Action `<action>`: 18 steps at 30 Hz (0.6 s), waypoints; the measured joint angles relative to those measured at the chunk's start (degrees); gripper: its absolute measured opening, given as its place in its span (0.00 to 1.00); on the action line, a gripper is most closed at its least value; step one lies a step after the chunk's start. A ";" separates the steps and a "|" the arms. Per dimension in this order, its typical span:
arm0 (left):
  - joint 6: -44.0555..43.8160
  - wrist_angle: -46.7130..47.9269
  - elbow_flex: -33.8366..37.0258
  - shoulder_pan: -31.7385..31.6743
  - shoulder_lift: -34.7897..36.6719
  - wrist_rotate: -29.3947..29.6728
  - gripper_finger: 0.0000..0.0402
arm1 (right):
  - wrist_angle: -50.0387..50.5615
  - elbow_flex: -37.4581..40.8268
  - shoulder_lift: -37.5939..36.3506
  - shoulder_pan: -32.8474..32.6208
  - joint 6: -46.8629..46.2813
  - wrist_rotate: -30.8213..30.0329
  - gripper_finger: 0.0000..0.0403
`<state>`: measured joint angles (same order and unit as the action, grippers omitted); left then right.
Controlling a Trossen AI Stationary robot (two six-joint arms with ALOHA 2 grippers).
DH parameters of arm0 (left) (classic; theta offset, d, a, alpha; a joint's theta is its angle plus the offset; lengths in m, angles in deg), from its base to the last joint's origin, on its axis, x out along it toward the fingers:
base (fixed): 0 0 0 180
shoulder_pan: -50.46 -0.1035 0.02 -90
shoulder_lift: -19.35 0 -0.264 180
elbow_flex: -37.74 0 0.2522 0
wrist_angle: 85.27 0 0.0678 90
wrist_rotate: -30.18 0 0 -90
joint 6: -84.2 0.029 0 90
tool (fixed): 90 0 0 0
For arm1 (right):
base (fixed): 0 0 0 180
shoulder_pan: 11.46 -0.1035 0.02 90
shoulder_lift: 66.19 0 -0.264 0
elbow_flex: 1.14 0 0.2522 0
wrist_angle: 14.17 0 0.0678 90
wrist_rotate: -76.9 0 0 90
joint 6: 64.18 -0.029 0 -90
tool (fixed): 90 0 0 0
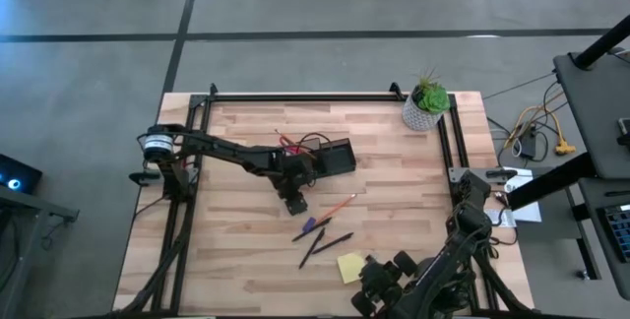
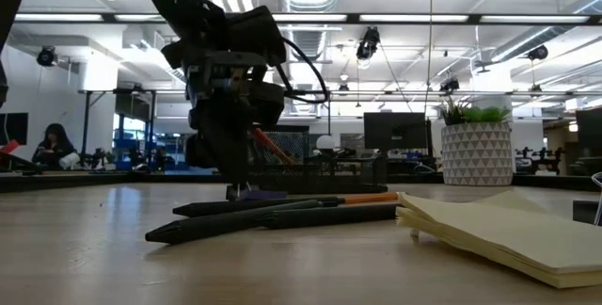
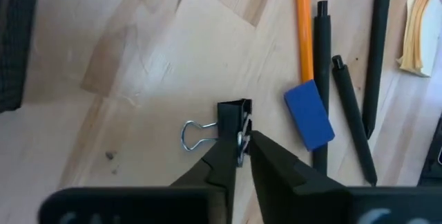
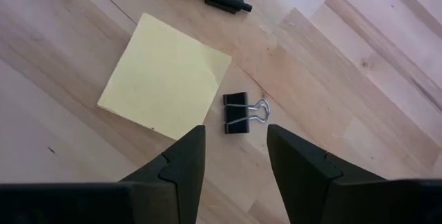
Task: Pick and place office supplies into organizer
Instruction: Put the left binder clip into the bottom left section of the desk organizer
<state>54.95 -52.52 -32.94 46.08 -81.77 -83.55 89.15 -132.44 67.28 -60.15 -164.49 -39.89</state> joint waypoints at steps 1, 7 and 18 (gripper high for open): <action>-0.04 0.03 0.04 0.00 0.02 0.04 0.04 | 0.01 0.00 0.00 0.02 0.00 0.00 0.37; -0.26 -0.05 0.02 0.02 0.09 0.38 0.00 | 0.04 0.00 0.00 0.01 -0.02 0.00 0.37; -0.26 0.34 -1.32 0.04 2.37 4.82 0.00 | 0.06 0.00 0.00 0.01 -0.20 0.00 0.37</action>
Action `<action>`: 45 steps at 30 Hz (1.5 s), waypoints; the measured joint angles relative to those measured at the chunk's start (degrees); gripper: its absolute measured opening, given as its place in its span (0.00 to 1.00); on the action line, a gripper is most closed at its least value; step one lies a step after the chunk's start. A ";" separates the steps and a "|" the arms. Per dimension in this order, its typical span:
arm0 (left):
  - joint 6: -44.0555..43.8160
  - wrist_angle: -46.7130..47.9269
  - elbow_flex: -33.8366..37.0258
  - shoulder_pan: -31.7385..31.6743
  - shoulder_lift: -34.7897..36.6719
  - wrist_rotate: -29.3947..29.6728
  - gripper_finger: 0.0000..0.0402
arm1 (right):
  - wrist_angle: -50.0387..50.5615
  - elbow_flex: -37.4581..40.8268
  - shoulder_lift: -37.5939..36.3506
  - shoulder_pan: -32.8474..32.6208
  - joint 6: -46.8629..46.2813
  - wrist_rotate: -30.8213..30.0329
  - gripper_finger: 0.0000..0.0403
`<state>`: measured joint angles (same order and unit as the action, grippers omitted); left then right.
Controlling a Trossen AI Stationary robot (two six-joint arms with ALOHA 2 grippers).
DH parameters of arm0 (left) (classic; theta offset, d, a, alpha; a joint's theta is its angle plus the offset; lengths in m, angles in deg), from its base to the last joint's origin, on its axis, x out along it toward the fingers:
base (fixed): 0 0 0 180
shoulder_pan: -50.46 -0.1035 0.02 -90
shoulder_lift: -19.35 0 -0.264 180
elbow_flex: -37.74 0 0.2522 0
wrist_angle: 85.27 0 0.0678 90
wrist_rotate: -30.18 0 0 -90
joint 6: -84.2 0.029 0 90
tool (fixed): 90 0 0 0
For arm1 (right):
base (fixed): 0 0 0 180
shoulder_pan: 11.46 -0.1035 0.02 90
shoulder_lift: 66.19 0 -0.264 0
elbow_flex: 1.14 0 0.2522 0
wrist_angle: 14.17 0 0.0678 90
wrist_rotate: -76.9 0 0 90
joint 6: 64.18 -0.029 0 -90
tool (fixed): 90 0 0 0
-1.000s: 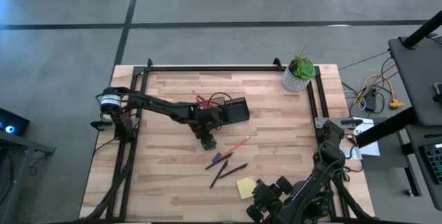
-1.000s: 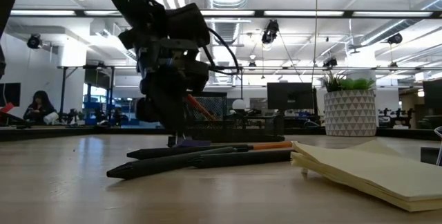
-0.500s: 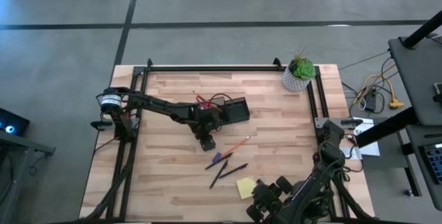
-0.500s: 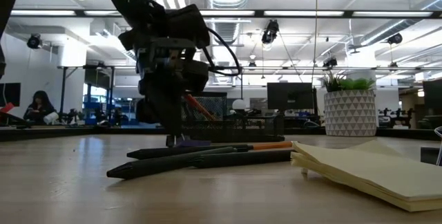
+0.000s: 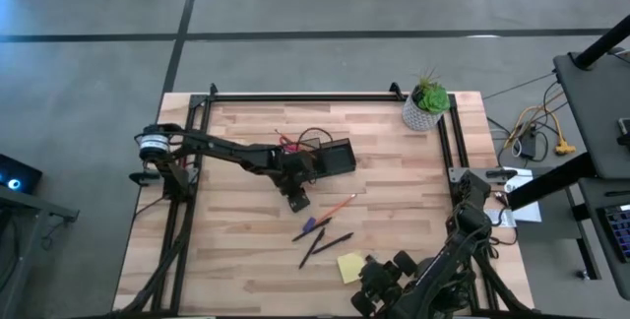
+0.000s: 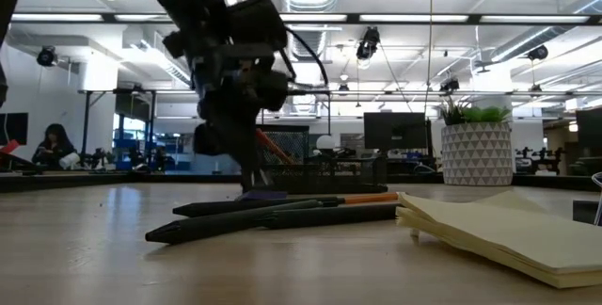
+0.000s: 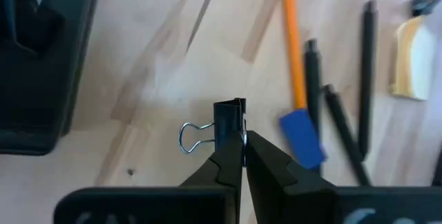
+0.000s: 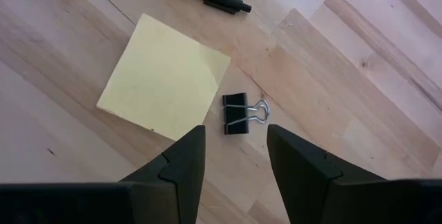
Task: Pick and place office supplies into organizer
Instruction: Put the left binder clip into the bottom left section of the desk organizer
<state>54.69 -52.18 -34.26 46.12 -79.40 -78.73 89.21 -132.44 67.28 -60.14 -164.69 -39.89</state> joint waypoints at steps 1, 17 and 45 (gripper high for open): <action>0.08 0.08 -0.33 0.00 0.59 -0.02 0.00 | 0.00 0.00 0.00 0.00 0.00 0.00 0.37; 1.39 1.15 -1.74 -0.51 10.93 24.87 0.00 | 0.15 0.00 0.00 0.13 0.17 -0.21 0.37; -2.75 1.59 -1.42 -0.04 3.99 34.61 0.03 | -0.02 0.09 0.00 0.33 -1.53 -0.26 0.37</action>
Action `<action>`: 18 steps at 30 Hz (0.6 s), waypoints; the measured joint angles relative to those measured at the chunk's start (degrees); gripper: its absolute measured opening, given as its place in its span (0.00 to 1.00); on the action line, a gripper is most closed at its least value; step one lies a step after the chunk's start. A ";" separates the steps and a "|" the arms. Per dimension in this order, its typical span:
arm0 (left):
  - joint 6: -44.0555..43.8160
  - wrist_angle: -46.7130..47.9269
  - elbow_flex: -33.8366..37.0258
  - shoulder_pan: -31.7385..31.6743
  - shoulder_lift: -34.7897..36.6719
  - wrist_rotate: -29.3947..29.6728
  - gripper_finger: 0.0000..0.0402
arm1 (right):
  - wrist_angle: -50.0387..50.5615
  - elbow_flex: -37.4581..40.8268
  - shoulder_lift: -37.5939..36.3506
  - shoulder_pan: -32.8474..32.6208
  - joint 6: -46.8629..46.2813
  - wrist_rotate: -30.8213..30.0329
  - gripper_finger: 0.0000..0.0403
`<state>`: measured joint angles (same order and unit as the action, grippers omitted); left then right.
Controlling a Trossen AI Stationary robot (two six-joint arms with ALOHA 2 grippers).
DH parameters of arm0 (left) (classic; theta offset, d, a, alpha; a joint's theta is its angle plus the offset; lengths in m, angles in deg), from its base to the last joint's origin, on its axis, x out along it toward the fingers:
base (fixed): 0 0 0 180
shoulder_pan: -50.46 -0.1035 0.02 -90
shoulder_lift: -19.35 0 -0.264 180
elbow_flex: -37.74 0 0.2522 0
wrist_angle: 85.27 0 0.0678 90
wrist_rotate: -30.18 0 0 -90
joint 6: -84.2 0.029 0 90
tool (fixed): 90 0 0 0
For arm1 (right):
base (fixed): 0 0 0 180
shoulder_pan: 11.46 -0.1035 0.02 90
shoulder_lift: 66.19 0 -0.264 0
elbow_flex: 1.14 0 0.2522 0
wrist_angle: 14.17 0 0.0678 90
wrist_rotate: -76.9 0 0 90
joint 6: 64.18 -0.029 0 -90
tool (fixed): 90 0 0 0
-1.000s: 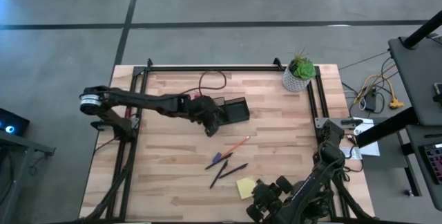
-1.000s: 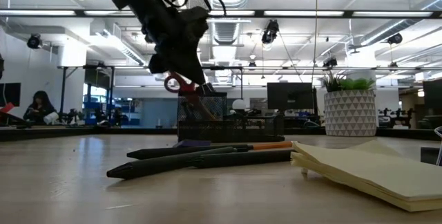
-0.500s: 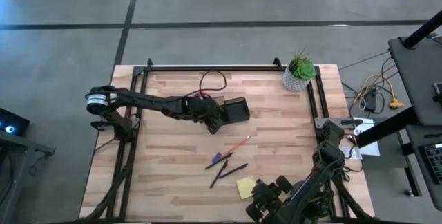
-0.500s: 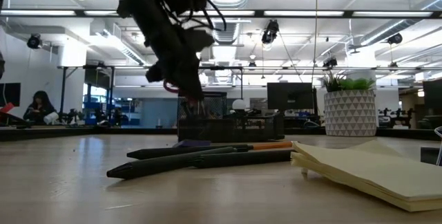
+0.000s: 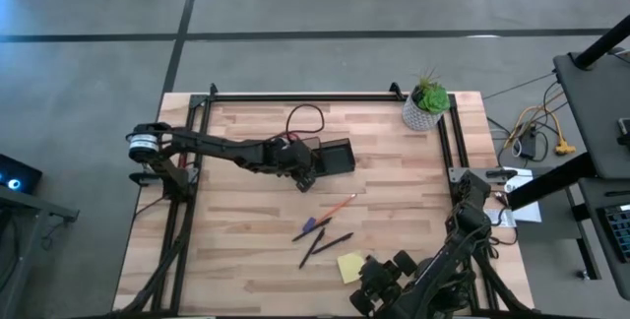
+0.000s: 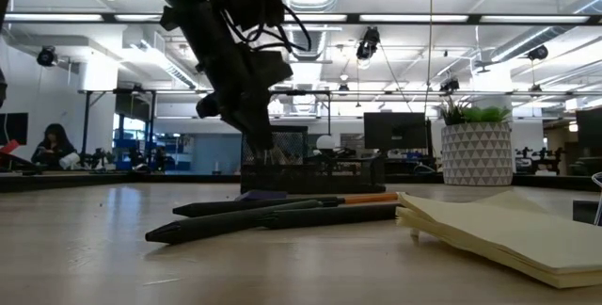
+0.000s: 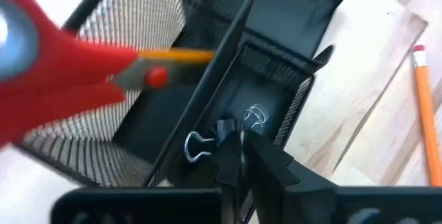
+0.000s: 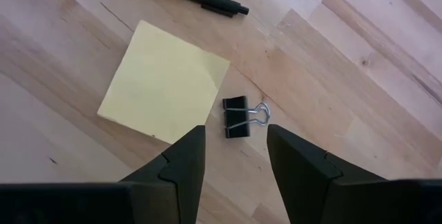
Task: Pick and place office supplies into organizer
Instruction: Put the left binder clip into the bottom left section of the desk organizer, then put the eraser into the bottom left section of the desk organizer
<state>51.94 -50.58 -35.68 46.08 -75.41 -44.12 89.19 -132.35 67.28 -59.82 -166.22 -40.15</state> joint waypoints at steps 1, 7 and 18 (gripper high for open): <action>-1.01 0.86 -0.03 0.00 -0.02 -0.07 0.05 | 0.00 0.00 0.00 0.00 0.21 0.00 0.37; -2.02 2.91 0.21 0.38 0.01 -0.32 0.23 | 0.07 0.00 0.00 0.02 0.46 -0.02 0.37; -3.88 1.99 -2.55 6.48 8.02 -14.51 0.35 | 0.01 0.02 0.00 0.00 0.70 -0.01 0.37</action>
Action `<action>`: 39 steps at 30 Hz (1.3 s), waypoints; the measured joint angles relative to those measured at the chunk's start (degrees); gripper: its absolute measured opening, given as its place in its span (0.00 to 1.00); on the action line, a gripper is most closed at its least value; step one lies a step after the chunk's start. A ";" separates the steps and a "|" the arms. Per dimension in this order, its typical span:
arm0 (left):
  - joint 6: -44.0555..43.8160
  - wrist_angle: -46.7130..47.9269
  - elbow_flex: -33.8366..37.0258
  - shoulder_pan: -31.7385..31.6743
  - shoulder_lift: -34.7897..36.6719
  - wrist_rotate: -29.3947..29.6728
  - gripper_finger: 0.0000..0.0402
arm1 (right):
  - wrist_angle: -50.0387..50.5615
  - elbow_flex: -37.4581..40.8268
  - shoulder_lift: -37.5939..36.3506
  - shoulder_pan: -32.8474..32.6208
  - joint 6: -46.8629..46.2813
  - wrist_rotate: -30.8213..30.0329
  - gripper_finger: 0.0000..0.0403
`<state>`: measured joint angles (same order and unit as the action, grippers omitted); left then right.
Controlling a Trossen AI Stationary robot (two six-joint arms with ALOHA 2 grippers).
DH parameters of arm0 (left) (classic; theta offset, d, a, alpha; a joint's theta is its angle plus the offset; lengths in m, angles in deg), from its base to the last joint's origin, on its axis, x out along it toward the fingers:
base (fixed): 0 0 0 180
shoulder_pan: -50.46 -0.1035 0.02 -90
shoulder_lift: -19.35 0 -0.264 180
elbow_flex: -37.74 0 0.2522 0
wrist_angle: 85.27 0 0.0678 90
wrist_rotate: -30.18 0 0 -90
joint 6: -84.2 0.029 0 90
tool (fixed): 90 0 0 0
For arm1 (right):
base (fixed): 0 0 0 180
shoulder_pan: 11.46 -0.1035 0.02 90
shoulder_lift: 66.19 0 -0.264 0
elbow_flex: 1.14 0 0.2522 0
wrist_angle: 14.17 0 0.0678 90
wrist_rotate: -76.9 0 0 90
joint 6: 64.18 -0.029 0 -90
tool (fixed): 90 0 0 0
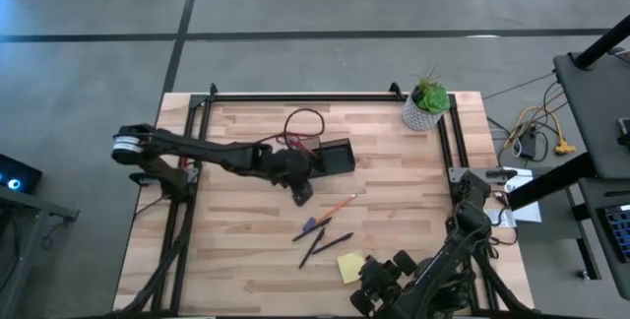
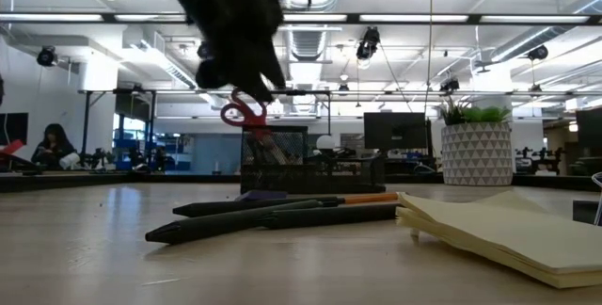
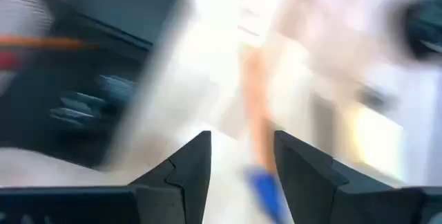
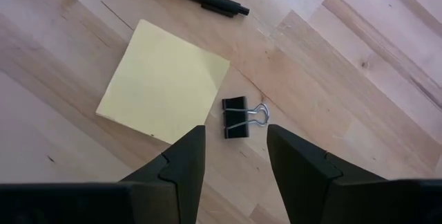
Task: Pick and place office supplies into organizer
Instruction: Put the eraser into the bottom left section of the desk organizer
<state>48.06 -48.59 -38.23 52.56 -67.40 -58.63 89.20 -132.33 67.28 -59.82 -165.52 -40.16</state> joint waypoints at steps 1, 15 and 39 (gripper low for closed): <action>-0.03 0.12 0.00 0.82 0.89 -3.65 0.35 | 0.01 0.00 0.00 0.00 0.00 0.01 0.37; -10.19 -1.77 3.46 6.78 -9.73 -12.35 0.35 | -0.08 0.22 0.00 0.26 4.23 -0.14 0.37; -13.00 -10.52 2.28 6.66 -16.32 -10.74 0.35 | -0.08 0.24 0.00 0.26 2.16 0.08 0.37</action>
<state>35.06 -59.11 -35.95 59.22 -83.72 -69.38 89.13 -132.09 67.28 -59.55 -163.36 -40.08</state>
